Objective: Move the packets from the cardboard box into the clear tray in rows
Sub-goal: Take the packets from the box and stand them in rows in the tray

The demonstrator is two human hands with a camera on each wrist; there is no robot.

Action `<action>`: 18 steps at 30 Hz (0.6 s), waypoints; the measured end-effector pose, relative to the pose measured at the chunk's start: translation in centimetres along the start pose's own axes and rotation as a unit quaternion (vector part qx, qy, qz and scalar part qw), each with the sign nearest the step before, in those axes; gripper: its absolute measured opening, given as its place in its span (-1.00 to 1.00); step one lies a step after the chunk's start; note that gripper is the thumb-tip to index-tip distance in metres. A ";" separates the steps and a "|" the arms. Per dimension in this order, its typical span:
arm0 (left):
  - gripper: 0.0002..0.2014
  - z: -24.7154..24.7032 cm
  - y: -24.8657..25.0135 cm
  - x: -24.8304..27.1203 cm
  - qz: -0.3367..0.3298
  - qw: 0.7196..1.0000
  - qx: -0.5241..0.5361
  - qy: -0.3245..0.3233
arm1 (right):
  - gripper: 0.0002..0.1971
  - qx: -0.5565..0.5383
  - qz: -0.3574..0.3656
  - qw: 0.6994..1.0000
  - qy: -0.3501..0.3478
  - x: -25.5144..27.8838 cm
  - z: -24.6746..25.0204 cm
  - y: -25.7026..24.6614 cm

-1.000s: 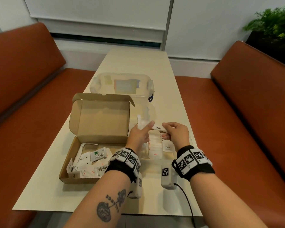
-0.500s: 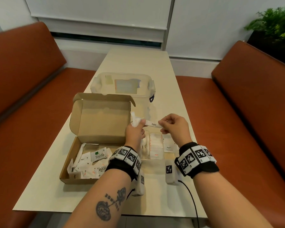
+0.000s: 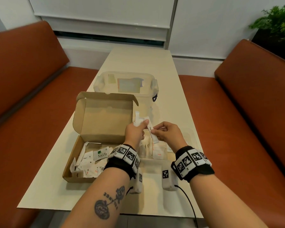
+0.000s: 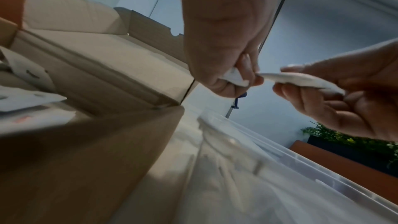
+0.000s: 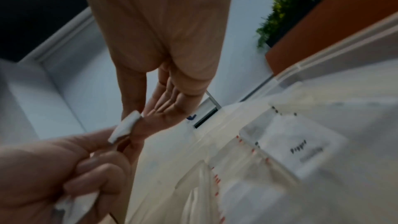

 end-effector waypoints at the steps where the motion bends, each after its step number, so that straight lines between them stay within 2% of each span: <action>1: -0.88 0.1 -0.1 -0.1 -0.001 1.000 -0.002 0.007 | -0.86 -0.006 -0.008 1.000 0.007 0.0 0.0 0.2; 6: -0.69 -0.2 0.1 0.2 0.011 0.999 0.044 -0.008 | -0.82 0.087 -0.028 0.992 0.083 -0.2 -0.9 2.1; 9: -0.65 -0.2 0.4 0.4 0.018 0.997 0.077 -0.019 | -0.81 0.166 -0.026 0.982 0.082 -0.1 -2.3 3.4; 12: -0.64 0.0 0.4 0.6 0.024 0.996 0.087 -0.024 | -0.87 0.224 -0.005 0.971 0.080 -0.2 -3.3 4.1; 18: -0.70 0.1 0.2 0.3 0.024 0.995 0.091 -0.030 | -0.92 0.318 0.017 0.947 0.036 -0.7 -3.9 4.5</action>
Point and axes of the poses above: each hand's wrist, its own x-axis away from the middle knuckle, its own z-axis out of the back of the hand, y = z × x, the point moved 1 cm from there along -x, towards the middle knuckle, and after that the axes turned 11 degrees about -x, right-handed, at the moved point
